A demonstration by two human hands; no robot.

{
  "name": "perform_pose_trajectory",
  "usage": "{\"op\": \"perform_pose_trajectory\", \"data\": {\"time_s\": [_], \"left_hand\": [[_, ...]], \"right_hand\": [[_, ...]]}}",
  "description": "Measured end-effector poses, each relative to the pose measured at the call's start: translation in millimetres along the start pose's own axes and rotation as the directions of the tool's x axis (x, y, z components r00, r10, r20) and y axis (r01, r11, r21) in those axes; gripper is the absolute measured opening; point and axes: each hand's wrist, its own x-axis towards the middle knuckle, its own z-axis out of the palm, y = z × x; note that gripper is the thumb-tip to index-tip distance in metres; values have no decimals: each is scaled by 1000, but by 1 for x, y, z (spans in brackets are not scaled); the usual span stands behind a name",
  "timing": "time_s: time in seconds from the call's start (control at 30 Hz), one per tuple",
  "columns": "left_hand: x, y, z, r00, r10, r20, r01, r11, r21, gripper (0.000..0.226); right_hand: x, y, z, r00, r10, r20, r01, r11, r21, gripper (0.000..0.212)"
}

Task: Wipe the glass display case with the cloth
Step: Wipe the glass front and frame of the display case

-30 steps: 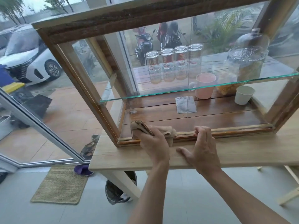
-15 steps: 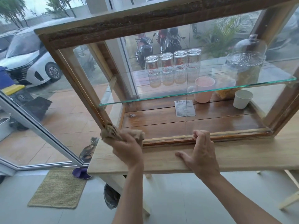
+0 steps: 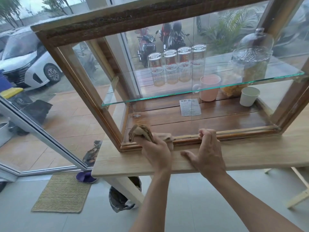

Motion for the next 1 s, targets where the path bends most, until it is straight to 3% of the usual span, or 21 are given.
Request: {"op": "perform_pose_trajectory", "data": {"time_s": [0.07, 0.13, 0.2, 0.27, 0.33, 0.43, 0.5, 0.6, 0.67, 0.77, 0.83, 0.93, 1.0], "left_hand": [[14, 6, -4, 999, 41, -25, -42, 999, -35, 40], [38, -4, -17, 986, 71, -148, -76, 997, -28, 41], [39, -18, -21, 975, -23, -221, 25, 1000, 8, 43], [17, -13, -9, 988, -42, -150, 48, 998, 32, 42], [2, 5, 1, 997, 42, -64, -40, 999, 29, 33], [37, 15, -9, 960, 207, -188, -207, 978, 22, 28], [57, -3, -19, 943, 207, -259, -197, 978, 63, 36], [27, -12, -14, 989, 27, -144, -15, 996, 87, 46], [7, -2, -5, 992, 111, -56, -106, 991, 86, 35], [48, 4, -9, 924, 335, -182, -331, 942, 51, 29], [71, -10, -18, 909, 324, -263, -321, 945, 57, 38], [34, -22, -9, 956, 217, -195, -204, 975, 85, 44], [8, -5, 2, 945, 302, -129, -295, 953, 69, 39]], "right_hand": [[0, 0, -1, 1000, 0, -1, 0, 1000, 2, 89], [0, -1, -1, 1000, 0, -8, 0, 1000, 2, 89], [-1, -1, 0, 1000, 3, -10, -3, 1000, -5, 89], [-1, -2, -1, 1000, 5, -10, -5, 1000, -6, 90], [0, -2, -1, 1000, 2, -5, -2, 1000, -9, 89], [0, -1, -2, 1000, -8, -6, 8, 1000, -11, 88], [0, -1, -1, 1000, -6, -7, 6, 1000, -12, 88], [0, -2, -1, 1000, -3, -7, 3, 1000, -19, 88], [0, -2, -2, 1000, -6, -4, 6, 1000, -22, 89], [0, -1, -3, 1000, -8, -1, 8, 1000, -15, 88], [0, -1, -2, 1000, -6, 2, 6, 1000, -18, 88], [0, -2, -3, 1000, -1, 5, 1, 1000, -12, 88], [0, -2, -3, 1000, -5, 5, 5, 1000, -18, 88]]}}
